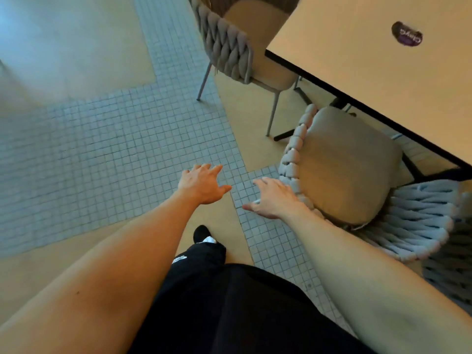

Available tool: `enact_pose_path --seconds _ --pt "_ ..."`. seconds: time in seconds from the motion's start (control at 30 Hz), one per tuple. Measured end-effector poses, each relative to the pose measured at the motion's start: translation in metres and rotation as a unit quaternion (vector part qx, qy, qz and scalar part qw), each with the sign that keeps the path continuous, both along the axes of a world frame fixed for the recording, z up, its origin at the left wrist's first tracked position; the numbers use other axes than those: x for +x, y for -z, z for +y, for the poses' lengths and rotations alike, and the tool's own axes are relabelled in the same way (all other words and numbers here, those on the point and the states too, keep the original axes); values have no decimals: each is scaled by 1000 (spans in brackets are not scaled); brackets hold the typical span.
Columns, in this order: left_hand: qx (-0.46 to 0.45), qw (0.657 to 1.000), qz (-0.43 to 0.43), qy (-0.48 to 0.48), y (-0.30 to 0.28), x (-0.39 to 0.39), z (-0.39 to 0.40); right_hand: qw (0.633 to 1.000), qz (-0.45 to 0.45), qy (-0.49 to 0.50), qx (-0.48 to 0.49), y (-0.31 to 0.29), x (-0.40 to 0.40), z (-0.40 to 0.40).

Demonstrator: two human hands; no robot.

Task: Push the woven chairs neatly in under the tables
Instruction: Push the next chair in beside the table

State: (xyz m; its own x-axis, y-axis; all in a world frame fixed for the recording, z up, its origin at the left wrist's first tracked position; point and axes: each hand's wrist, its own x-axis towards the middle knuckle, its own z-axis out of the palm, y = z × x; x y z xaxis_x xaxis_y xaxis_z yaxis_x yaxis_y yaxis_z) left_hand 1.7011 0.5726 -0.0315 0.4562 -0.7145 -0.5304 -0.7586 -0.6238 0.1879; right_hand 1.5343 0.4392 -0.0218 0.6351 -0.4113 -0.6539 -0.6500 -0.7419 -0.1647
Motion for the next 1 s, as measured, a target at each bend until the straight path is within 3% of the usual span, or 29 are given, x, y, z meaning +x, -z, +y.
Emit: enact_pose_path --seconds 0.43,1.0 --pt "0 997 -5 -71 -11 151 21 998 -25 -61 -8 -17 174 -5" --pt "6 993 -4 -117 -6 346 -92 992 -19 -126 -7 7 385 -132"
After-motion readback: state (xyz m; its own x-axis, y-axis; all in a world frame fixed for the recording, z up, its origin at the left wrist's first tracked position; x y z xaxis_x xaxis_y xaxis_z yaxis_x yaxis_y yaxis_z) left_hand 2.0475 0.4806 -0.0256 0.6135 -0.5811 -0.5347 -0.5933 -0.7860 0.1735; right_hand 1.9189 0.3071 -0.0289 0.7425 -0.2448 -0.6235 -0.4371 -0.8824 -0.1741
